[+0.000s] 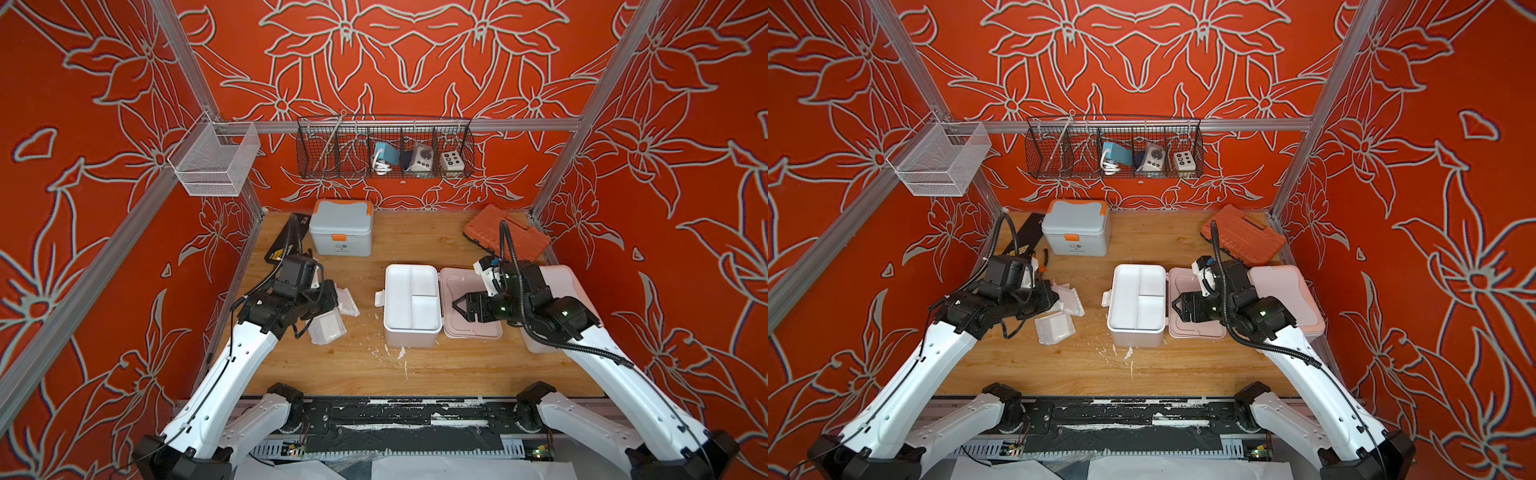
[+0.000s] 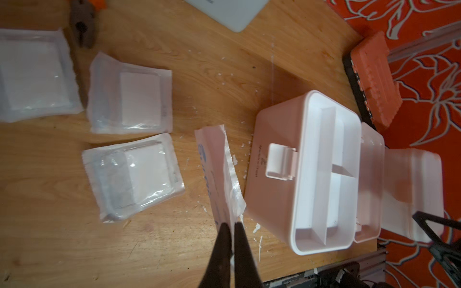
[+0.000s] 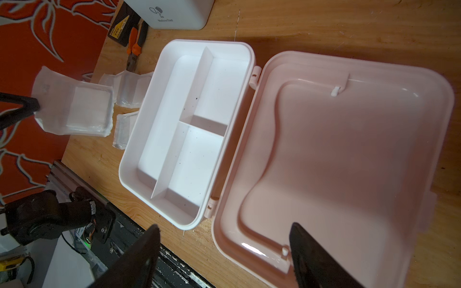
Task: Open first aid kits and take out gauze
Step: Place the gauze at the center of the board.
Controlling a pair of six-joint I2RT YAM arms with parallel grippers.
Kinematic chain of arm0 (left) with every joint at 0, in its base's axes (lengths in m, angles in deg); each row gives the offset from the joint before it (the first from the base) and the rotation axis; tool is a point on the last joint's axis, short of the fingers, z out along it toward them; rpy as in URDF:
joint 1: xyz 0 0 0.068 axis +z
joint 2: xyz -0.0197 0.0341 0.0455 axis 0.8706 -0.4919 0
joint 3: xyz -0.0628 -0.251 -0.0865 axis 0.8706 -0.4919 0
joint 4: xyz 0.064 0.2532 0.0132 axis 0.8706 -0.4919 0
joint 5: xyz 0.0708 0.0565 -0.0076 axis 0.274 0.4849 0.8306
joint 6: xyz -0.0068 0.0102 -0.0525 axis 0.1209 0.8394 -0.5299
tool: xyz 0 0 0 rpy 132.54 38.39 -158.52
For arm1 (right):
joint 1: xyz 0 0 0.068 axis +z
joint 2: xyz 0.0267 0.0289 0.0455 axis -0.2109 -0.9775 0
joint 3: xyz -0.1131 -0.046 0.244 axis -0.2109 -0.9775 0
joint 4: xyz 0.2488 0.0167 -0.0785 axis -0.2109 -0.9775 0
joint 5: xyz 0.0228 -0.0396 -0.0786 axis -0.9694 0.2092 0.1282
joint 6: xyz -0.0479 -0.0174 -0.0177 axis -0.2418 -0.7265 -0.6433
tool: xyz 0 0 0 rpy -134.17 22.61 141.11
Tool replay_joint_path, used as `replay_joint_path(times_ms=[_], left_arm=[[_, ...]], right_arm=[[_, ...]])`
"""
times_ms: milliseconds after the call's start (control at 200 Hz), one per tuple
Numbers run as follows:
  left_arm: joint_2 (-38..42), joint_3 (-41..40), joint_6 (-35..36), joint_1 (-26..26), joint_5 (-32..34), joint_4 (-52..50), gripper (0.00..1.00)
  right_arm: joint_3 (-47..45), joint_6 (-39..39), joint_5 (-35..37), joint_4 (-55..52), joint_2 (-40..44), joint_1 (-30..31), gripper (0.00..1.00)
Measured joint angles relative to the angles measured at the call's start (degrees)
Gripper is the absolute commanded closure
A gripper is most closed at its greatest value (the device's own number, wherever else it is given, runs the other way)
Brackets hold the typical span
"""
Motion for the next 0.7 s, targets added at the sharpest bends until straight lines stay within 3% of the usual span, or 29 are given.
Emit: replay_joint_path(times_ms=[175,440,701], left_arm=[[0.70,-4.13,-0.20,6.25,1.84,-1.70,1.00],[0.66,-4.15,-2.01,14.45,11.02,-3.96,1.00],[-2.58,-5.03,-3.23,15.85,15.37,-3.32,1.00]], right_arm=[[-0.07,-0.02,-0.33,0.11,0.00,0.00,0.18],[-0.15,-0.04,-0.59,0.11,0.00,0.00,0.18],[-0.20,-0.04,-1.14,0.17,-0.24,0.00,0.18]])
